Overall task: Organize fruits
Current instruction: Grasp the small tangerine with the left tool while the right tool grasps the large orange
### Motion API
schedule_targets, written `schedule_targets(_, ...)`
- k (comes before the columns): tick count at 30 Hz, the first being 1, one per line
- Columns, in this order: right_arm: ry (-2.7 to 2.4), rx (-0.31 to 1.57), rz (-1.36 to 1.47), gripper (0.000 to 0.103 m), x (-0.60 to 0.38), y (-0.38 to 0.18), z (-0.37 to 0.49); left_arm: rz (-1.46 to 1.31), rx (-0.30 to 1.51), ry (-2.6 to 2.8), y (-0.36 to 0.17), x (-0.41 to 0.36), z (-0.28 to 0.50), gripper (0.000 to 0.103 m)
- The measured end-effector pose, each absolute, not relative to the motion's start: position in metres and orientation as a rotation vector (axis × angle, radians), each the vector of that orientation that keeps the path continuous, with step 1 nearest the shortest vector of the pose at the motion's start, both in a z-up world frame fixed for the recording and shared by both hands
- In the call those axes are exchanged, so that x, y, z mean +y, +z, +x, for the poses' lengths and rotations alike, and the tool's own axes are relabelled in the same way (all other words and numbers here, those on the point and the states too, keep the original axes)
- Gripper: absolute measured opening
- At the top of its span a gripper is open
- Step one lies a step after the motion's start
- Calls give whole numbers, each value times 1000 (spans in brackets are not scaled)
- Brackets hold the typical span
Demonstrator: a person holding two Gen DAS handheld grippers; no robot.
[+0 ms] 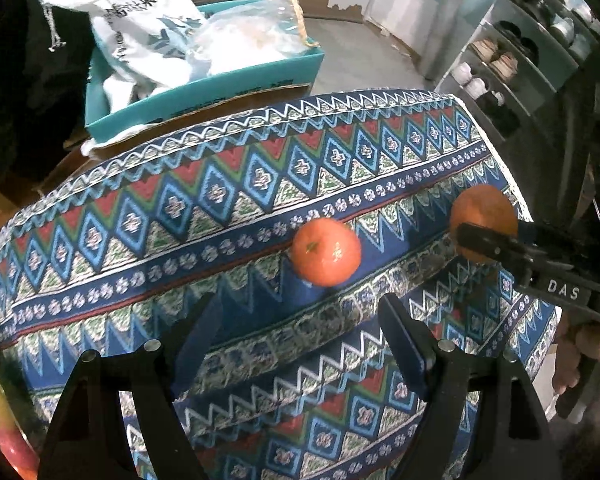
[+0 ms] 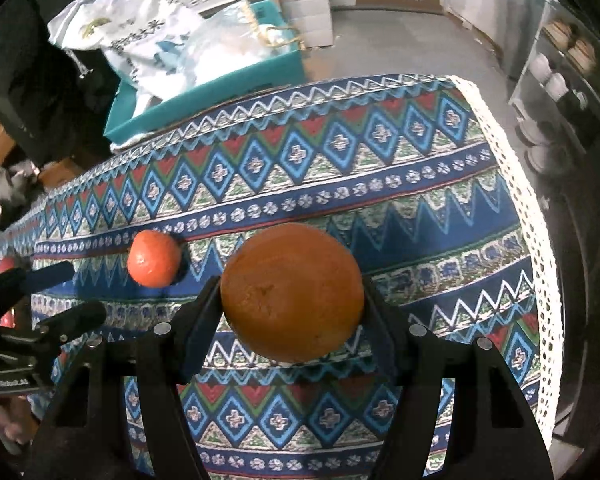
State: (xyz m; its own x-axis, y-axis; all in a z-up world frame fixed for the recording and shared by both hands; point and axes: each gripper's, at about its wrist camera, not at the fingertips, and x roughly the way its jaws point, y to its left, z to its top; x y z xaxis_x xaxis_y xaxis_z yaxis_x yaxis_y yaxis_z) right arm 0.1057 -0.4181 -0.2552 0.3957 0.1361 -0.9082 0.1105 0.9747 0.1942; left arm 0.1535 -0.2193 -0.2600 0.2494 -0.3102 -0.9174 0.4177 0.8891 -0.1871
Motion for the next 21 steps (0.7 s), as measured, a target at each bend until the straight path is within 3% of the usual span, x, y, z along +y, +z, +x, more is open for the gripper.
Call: schedule_targets(21,6,1157,263,67,-422,-259,117,19,1259,-488,-293,-239,182,82)
